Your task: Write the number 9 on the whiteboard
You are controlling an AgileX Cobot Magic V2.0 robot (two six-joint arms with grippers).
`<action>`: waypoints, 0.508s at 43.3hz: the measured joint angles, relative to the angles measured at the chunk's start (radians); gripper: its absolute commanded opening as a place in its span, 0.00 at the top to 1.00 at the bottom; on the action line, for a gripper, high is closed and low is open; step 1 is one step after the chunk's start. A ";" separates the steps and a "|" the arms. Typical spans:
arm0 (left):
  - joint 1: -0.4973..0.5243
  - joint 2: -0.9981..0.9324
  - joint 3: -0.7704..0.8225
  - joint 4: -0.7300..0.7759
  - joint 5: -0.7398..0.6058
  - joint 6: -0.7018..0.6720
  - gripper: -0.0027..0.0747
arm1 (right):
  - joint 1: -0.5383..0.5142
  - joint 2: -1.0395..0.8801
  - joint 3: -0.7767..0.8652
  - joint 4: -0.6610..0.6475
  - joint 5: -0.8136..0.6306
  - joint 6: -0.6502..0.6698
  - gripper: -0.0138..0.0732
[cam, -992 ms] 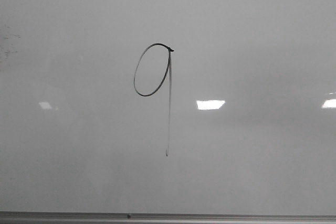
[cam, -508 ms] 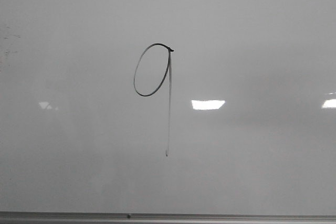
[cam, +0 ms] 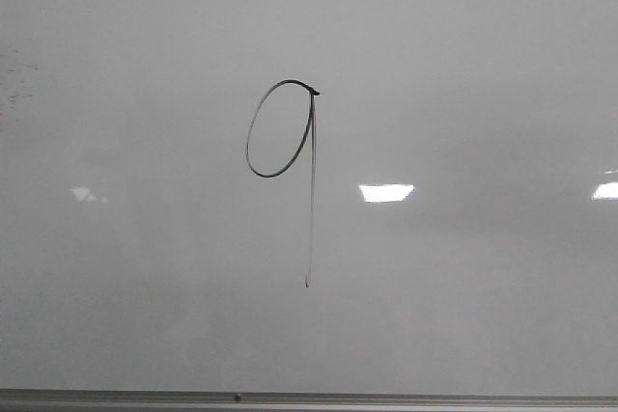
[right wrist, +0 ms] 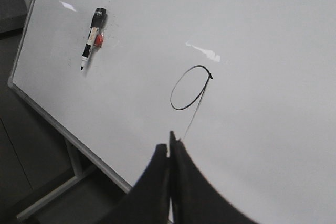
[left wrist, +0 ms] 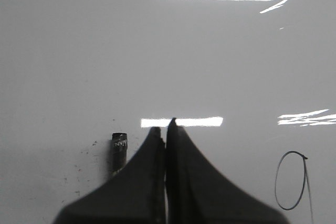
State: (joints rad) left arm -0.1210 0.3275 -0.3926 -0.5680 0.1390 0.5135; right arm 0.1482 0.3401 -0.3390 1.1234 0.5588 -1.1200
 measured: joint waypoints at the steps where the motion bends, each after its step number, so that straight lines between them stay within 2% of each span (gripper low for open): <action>1: 0.000 -0.002 0.005 0.031 0.000 -0.020 0.99 | 0.000 0.000 0.000 0.000 0.000 0.000 0.92; 9: 0.000 -0.064 0.078 0.406 0.000 -0.356 0.99 | 0.000 0.000 0.000 0.000 0.000 0.000 0.92; 14: 0.008 -0.155 0.154 0.476 0.004 -0.412 0.99 | 0.000 0.000 0.000 0.000 0.000 0.000 0.92; 22: 0.095 -0.311 0.293 0.497 0.006 -0.428 0.99 | 0.000 0.000 0.000 0.000 0.000 0.000 0.92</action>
State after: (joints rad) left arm -0.0256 0.0169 -0.0995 -0.0706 0.1455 0.0850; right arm 0.1482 0.3401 -0.3390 1.1234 0.5588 -1.1200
